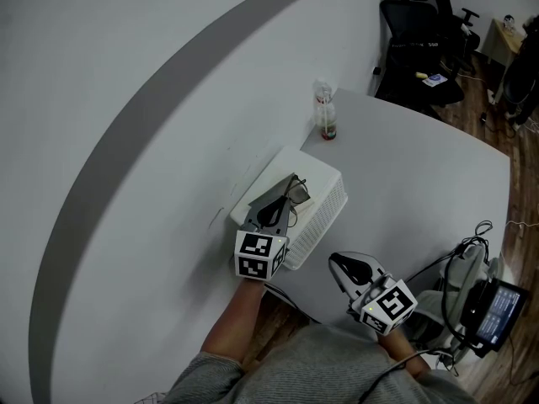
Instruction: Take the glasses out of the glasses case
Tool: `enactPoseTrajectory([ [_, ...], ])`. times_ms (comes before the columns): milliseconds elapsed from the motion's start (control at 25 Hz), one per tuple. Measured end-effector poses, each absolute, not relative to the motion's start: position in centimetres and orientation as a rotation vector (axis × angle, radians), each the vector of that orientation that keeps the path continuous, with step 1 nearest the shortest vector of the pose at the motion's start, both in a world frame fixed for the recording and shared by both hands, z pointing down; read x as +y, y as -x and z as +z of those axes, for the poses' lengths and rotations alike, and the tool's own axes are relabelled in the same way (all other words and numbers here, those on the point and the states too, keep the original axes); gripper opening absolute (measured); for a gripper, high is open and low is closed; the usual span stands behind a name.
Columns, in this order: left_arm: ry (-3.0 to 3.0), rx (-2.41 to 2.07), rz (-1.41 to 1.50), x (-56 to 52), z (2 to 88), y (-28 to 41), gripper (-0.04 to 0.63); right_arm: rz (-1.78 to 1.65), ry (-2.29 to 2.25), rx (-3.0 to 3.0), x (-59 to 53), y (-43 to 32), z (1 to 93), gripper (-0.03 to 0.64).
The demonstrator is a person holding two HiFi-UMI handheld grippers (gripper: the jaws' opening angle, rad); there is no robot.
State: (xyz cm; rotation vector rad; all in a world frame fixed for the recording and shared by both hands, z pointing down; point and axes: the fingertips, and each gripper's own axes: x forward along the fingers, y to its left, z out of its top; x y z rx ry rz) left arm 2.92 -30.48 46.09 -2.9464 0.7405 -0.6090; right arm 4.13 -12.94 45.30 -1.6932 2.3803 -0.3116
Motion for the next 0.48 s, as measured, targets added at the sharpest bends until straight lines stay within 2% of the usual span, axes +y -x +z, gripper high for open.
enactPoseTrajectory([
  [480,3.023,0.73,-0.51,-28.7,45.6,-2.3,0.026,-0.315,1.699,2.381,-13.1,-4.2,45.2,0.017],
])
